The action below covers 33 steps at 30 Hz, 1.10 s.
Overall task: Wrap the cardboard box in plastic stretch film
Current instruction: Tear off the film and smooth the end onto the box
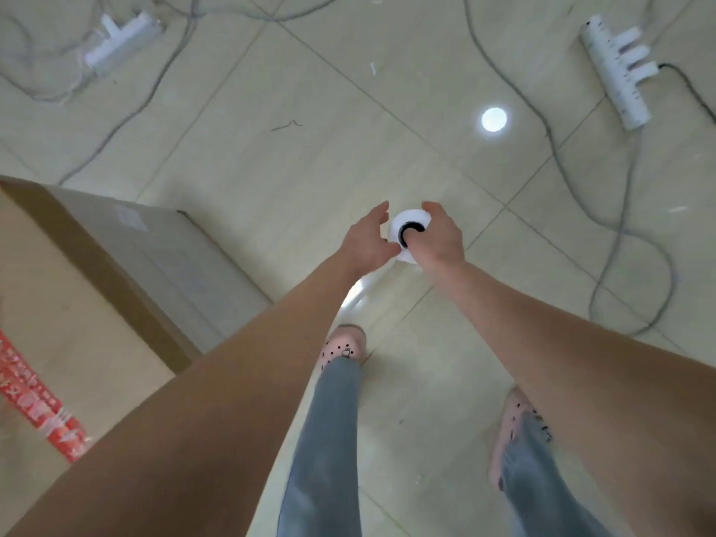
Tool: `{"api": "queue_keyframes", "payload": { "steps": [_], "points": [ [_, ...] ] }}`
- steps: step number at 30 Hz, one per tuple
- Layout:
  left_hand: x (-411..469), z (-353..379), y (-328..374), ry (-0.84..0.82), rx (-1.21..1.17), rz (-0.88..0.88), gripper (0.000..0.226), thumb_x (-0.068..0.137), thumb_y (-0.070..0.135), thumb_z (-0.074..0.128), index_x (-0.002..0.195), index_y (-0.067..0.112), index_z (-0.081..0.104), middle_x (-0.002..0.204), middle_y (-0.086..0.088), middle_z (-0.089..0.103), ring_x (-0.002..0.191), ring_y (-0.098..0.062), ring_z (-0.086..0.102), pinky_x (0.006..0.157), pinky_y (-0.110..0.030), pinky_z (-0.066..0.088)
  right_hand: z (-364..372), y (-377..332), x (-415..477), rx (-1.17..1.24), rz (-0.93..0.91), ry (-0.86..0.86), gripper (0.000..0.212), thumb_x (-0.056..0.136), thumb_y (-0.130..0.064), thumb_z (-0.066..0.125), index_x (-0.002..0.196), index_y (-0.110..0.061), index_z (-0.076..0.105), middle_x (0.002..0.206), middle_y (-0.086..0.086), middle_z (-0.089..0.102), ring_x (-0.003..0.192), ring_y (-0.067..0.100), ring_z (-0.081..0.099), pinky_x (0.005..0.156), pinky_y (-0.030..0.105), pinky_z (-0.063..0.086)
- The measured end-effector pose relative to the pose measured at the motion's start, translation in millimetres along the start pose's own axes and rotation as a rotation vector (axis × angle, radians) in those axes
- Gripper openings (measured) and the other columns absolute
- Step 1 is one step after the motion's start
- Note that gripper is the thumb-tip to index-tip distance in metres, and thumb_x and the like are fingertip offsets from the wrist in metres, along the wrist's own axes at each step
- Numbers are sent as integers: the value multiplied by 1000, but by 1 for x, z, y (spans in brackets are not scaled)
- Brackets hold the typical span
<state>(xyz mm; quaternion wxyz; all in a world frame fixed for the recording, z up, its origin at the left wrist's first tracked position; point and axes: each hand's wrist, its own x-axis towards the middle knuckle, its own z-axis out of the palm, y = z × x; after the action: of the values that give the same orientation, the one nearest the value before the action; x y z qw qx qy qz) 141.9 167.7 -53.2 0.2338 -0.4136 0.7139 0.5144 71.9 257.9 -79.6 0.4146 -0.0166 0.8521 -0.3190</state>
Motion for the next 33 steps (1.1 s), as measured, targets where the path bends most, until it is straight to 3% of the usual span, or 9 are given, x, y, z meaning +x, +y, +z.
{"api": "queue_keyframes", "payload": {
  "steps": [5, 9, 13, 19, 27, 30, 33],
  "points": [
    [-16, 29, -8, 197, -67, 10, 76, 86, 3, 55, 151, 17, 17, 151, -5, 33, 131, -22, 44, 107, -36, 38, -14, 11, -8, -75, -146, -102, 61, 90, -15, 52, 146, -17, 28, 143, 9, 39, 127, 25, 44, 92, 26, 37],
    [-35, 41, -31, 460, 125, -26, 72, 86, 2, 49, 150, 20, 21, 148, -2, 38, 126, -22, 47, 95, -33, 45, -13, 31, -19, -93, -206, 6, 57, 91, -20, 51, 144, -19, 29, 140, 8, 39, 113, 27, 53, 80, 28, 37],
    [-50, 56, -59, 511, 315, -1, 72, 86, 15, 54, 149, 21, 20, 145, 0, 38, 118, -23, 50, 83, -33, 43, -10, 51, -33, -226, -356, 106, 68, 89, -28, 59, 145, -16, 24, 143, 7, 33, 121, 26, 48, 89, 33, 41],
    [-63, 74, -92, 601, 488, 123, 71, 87, 26, 57, 148, 17, 22, 145, -4, 38, 130, -22, 40, 101, -32, 35, 3, 60, -45, -462, -575, 179, 73, 85, -24, 65, 145, -17, 25, 149, 8, 24, 133, 26, 30, 101, 35, 36],
    [-49, 89, -123, 789, 570, 187, 70, 87, 26, 60, 147, 15, 26, 143, -2, 41, 131, -21, 38, 104, -31, 29, 28, 81, -31, -920, -982, 255, 68, 83, -28, 66, 142, -21, 32, 151, 11, 22, 143, 29, 14, 116, 42, 13],
    [-35, 102, -124, 815, 607, 212, 72, 86, 31, 60, 147, 16, 25, 144, 0, 40, 132, -19, 36, 106, -29, 26, 26, 87, -20, -979, -1051, 294, 66, 84, -27, 64, 142, -21, 33, 151, 10, 22, 143, 28, 13, 117, 45, 8],
    [-17, 107, -125, 895, 612, 218, 74, 86, 33, 60, 148, 16, 23, 144, -2, 40, 133, -19, 36, 108, -30, 24, 27, 86, -8, -1012, -1128, 350, 66, 81, -30, 68, 140, -20, 37, 145, 11, 30, 139, 28, 24, 116, 44, 12]
  ]
}}
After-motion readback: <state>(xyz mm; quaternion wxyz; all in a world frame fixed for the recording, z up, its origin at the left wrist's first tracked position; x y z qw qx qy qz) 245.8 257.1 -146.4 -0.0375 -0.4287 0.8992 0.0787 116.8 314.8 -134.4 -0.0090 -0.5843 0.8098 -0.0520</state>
